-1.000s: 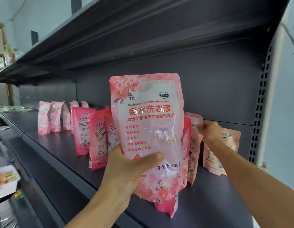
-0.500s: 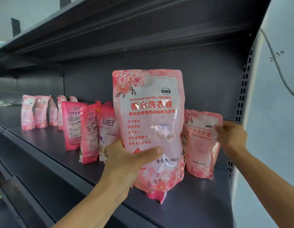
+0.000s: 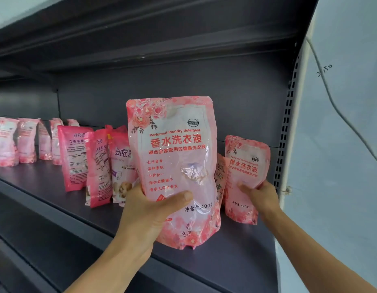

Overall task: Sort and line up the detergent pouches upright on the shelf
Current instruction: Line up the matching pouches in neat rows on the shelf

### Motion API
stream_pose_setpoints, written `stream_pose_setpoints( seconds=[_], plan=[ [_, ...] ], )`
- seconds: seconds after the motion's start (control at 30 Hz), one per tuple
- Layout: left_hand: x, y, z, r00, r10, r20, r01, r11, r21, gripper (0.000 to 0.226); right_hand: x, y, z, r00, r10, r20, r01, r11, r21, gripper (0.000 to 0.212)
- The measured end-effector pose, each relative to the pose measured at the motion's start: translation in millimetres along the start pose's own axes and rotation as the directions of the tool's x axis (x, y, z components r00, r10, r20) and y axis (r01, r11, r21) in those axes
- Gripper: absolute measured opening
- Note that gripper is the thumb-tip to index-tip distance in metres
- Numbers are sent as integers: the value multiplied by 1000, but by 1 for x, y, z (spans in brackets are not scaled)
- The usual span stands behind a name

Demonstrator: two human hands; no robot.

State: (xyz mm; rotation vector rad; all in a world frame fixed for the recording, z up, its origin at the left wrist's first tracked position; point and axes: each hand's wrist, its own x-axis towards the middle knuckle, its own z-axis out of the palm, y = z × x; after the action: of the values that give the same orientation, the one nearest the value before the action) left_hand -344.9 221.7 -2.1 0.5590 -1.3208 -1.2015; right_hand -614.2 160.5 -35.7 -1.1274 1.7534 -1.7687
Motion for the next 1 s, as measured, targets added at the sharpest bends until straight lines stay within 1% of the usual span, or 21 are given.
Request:
stream_pose_setpoints(
  seconds=[0.07, 0.13, 0.27, 0.33, 0.43, 0.5, 0.6, 0.73, 0.83, 1.0],
  plan=[
    [-2, -2, 1, 1000, -5, 4, 5, 1000, 1, 66, -2, 7, 5, 999, 32, -35, -30, 997, 72, 32],
    [-4, -4, 2, 1000, -6, -2, 6, 1000, 6, 65, -3, 9, 7, 999, 17, -49, -12, 996, 90, 36],
    [-10, -8, 6, 1000, -10, -3, 9, 1000, -7, 62, -9, 9, 4, 997, -37, -64, 42, 995, 90, 24],
    [-12, -10, 7, 1000, -16, 1, 16, 1000, -1, 70, -14, 11, -1, 995, -66, -73, 73, 992, 99, 19],
    [-16, -11, 9, 1000, -8, -3, 8, 1000, 7, 93, -26, 11, -11, 990, -93, -106, 106, 987, 121, 16],
    [-19, -13, 10, 1000, -13, -17, 13, 1000, 4, 98, -37, 10, -20, 987, -86, -139, 108, 982, 158, 15],
    [-23, -16, 9, 998, -40, -42, 41, 999, 18, 97, -57, 4, -34, 983, -46, -176, 87, 968, 234, 15],
    [-29, -18, 4, 996, -73, -58, 74, 997, 19, 106, -94, -14, -55, 986, -26, -166, 77, 947, 311, 16],
    [-31, -18, -3, 995, -89, -40, 88, 996, -12, 102, -121, -28, -66, 989, -27, -148, 76, 939, 335, 14],
    [-34, -15, -26, 993, -114, -15, 113, 993, -43, 99, -164, -53, -62, 998, -41, -46, 54, 933, 355, 15]
  ],
)
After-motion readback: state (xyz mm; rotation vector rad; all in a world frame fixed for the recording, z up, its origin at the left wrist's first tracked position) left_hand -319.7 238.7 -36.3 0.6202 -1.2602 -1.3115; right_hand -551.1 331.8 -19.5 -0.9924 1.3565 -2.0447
